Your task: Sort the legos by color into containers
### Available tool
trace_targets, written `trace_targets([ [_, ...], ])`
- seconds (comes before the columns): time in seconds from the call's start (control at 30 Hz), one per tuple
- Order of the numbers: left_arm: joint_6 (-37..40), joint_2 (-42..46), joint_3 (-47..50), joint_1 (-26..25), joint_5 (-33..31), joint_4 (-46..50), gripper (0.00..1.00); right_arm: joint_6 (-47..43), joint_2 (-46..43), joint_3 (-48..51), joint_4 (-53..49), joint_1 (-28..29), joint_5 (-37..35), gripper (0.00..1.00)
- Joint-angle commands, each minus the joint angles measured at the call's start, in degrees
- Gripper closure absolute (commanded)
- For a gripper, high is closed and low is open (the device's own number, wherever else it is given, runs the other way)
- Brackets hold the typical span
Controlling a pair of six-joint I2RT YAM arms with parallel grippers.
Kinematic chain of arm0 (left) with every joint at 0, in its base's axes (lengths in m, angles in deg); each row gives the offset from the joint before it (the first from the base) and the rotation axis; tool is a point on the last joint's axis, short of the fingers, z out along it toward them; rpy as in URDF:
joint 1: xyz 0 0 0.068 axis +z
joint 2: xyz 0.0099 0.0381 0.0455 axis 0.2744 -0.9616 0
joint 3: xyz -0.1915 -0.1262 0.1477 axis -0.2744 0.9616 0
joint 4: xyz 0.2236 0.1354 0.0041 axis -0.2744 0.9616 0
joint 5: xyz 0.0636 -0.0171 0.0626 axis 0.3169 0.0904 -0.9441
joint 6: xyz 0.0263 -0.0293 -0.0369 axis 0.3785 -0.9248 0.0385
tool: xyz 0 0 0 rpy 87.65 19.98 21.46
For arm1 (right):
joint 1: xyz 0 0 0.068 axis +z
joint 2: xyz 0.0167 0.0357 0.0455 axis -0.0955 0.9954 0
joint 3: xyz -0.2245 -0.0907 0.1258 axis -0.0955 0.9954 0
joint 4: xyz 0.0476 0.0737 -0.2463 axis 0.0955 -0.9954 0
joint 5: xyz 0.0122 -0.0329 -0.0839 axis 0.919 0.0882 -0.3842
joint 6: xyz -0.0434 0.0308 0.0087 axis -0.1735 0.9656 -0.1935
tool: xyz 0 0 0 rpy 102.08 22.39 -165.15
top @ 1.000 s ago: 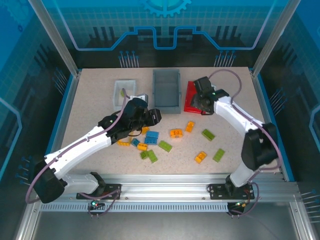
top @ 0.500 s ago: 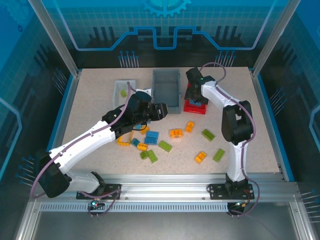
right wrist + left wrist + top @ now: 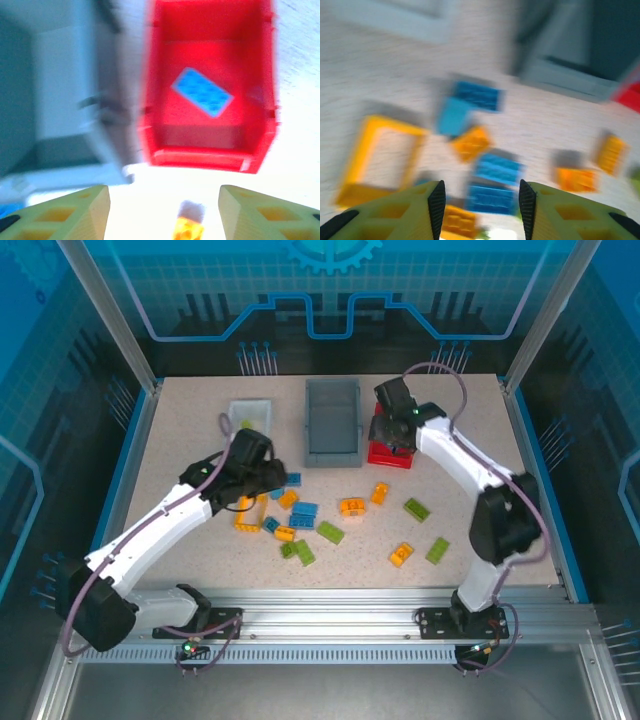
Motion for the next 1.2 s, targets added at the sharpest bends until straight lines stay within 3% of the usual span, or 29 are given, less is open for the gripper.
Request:
trace_targets([
  [0.0,4.75,0.00,4.52,6.11,2.34,5.89,0.53,-6.66,-8.85,11.61,16.69,9.41,11.00,0.41],
  [0.17,10.54,-6.30,7.09,13.30,6.46,1.50,0.54,-6.23,-15.11,23.07,27.46,21.58,18.69,0.41],
  [0.37,14.24,-14.81,7.24,15.50,9.04,-2.37,0.57,-1.78,-15.81,27.36,28.54,28.75,17.39,0.40],
  [0.6,12.99,-19.47,7.96,15.54,6.39,-4.77,0.75,-0.24,-15.71,28.06,29.01,29.62,17.40,0.41],
  [0.9,12.39,-17.39,8.18,15.41,2.34,-4.05,1.00,-0.15,-16.61,27.90,28.43,29.57,16.77,0.42],
  [1.07,12.22,-9.74,3.86,12.91,-2.54,1.22,1.00,-0.85,-22.08,28.63,28.40,29.38,12.29,0.44],
  [1.17,12.40,-8.48,-5.33,8.65,-2.54,5.74,1.00,0.25,-27.52,29.36,26.70,29.27,1.94,0.41],
])
